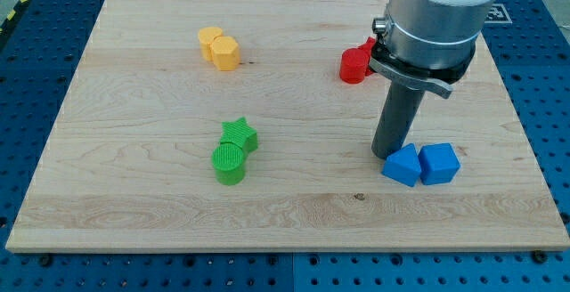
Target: Slightly move the red blocks upwards
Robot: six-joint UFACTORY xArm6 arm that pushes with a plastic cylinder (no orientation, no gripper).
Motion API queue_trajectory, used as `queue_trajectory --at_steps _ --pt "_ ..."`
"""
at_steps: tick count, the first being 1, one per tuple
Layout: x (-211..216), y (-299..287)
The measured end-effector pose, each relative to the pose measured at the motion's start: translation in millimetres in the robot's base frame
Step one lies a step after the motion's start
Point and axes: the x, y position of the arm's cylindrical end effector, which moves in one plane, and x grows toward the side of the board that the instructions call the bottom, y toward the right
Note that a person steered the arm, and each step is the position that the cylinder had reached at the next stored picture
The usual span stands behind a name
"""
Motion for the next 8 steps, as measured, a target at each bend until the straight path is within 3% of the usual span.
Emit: queue_trajectory --at_steps 2,4,5,7,8 --pt "-5 -16" --pt "-106 -23" --pt "-130 -28" --pt "-118 -5" --pt "-140 4"
